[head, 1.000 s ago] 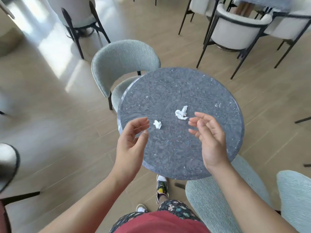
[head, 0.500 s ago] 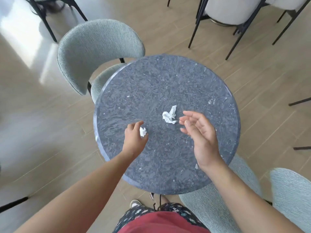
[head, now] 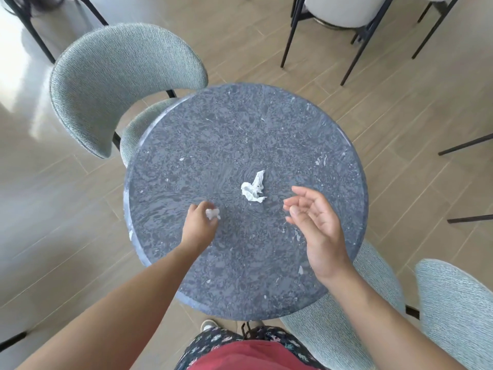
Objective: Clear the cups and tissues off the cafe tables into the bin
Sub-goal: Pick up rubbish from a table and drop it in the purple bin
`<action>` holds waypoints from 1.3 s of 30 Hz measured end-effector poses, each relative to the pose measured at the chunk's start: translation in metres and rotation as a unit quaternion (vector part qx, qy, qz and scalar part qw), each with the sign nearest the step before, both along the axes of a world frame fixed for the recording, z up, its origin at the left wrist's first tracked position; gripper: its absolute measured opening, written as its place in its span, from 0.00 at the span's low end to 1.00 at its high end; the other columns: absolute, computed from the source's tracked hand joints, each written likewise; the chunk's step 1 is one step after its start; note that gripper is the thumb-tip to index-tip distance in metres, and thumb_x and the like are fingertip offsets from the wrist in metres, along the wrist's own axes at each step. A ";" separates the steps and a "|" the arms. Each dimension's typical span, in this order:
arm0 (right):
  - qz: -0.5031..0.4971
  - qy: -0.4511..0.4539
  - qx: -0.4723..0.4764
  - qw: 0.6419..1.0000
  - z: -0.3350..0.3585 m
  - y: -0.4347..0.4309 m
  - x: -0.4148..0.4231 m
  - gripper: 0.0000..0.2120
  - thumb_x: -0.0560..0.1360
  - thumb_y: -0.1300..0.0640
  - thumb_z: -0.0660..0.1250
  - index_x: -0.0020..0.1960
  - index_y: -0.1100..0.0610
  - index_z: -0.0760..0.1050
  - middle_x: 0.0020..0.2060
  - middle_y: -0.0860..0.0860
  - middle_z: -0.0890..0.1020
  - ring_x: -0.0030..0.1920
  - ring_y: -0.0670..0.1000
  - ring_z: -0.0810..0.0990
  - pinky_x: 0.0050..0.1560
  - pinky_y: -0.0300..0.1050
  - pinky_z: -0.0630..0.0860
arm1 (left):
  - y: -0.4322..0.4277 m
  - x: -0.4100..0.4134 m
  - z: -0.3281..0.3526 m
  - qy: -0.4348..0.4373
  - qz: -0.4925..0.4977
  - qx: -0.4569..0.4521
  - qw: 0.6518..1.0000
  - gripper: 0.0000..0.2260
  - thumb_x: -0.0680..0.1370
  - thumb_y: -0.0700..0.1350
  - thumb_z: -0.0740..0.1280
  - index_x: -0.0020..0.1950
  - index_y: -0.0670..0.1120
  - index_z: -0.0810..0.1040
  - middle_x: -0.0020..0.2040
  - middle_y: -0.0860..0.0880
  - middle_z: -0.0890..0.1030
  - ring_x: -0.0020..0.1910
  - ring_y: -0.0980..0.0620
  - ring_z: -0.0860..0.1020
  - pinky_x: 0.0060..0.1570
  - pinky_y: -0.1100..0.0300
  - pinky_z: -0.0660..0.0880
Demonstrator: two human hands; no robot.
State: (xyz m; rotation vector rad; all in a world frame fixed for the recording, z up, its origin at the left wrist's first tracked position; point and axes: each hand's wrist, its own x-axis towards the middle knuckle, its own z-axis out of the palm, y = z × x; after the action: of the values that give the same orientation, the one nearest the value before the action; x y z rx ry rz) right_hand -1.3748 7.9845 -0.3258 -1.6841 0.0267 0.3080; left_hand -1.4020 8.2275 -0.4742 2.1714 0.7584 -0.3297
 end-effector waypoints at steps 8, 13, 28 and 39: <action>-0.007 -0.012 0.014 1.000 0.011 0.002 -0.008 0.18 0.74 0.42 0.70 0.63 0.44 0.80 0.55 0.51 0.84 0.61 0.55 0.81 0.66 0.68 0.74 | -0.008 -0.005 0.097 -0.095 0.273 -0.526 0.800 0.13 0.79 0.30 0.59 0.58 0.42 0.78 0.49 0.42 0.79 0.51 0.46 0.82 0.51 0.58 0.80; -0.001 -0.024 0.028 0.999 0.020 0.000 -0.014 0.17 0.75 0.43 0.70 0.63 0.45 0.80 0.55 0.50 0.84 0.60 0.54 0.81 0.66 0.63 0.76 | -0.003 -0.019 0.132 -0.112 0.292 -0.631 0.710 0.13 0.75 0.38 0.61 0.57 0.43 0.78 0.55 0.42 0.80 0.49 0.45 0.82 0.44 0.58 0.80; 0.299 -0.108 -0.444 0.838 -0.138 0.062 0.099 0.25 0.80 0.52 0.69 0.74 0.56 0.69 0.71 0.56 0.73 0.68 0.61 0.71 0.69 0.54 0.68 | -0.003 -0.020 0.171 -0.144 0.337 -0.595 0.716 0.11 0.81 0.44 0.61 0.62 0.45 0.78 0.54 0.43 0.81 0.44 0.47 0.81 0.41 0.59 0.79; 0.268 -0.174 -0.495 0.808 -0.186 0.073 0.109 0.08 0.80 0.60 0.66 0.58 0.58 0.77 0.56 0.56 0.78 0.58 0.60 0.73 0.56 0.53 0.71 | -0.004 -0.036 0.177 -0.154 0.361 -0.575 0.718 0.18 0.73 0.45 0.69 0.63 0.46 0.78 0.54 0.43 0.80 0.44 0.47 0.81 0.42 0.58 0.79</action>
State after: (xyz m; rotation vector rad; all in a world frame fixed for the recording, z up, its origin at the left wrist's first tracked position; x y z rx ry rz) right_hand -1.2653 8.0571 -0.5121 -2.7679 -0.6879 0.4375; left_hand -1.4376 8.2233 -0.2970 0.6253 0.8120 0.0213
